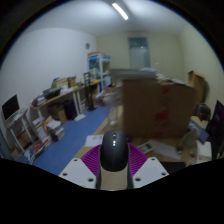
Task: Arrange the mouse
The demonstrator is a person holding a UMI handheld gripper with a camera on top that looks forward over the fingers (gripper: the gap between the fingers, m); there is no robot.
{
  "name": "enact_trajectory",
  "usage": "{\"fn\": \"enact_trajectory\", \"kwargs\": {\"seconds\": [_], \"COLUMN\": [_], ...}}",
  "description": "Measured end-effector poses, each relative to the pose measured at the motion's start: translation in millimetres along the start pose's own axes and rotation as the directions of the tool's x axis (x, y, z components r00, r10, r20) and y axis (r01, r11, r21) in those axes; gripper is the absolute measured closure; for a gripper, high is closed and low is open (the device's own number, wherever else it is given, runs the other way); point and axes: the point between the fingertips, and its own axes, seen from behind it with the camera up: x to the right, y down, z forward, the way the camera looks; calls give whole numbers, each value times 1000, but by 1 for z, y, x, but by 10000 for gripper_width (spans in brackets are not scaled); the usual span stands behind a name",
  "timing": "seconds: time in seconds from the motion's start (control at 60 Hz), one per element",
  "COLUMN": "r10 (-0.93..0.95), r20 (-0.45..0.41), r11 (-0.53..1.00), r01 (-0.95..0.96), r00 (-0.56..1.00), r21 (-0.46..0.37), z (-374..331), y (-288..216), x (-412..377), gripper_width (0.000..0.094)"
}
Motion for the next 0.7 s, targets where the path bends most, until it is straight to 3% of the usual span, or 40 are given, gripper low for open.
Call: {"fn": "enact_trajectory", "kwargs": {"seconds": [0.117, 0.233, 0.333, 0.467, 0.483, 0.533, 0.567, 0.667, 0.683, 0.7], "r10": [20, 10, 34, 65, 65, 77, 82, 79, 80, 81], "r20": [-151, -248, -273, -266, -265, -267, -268, -272, -276, -282], "r11": [998, 997, 982, 967, 968, 971, 970, 955, 949, 944], "r01": [-11, -27, -83, -126, -125, -133, -139, -151, -157, -164], "r00": [988, 969, 961, 962, 962, 961, 960, 959, 958, 956], "r21": [59, -66, -170, -220, -218, -200, -201, -255, -272, -285], "z": [-21, -19, -5, 11, 13, 15, 15, 12, 10, 8], "y": [-11, 68, 138, 183, 188, 184, 184, 187, 187, 189], "x": [102, 169, 192, 194, 194, 194, 194, 193, 192, 192], "gripper_width": [586, 585, 583, 578, 516, 565, 485, 405, 274, 235]}}
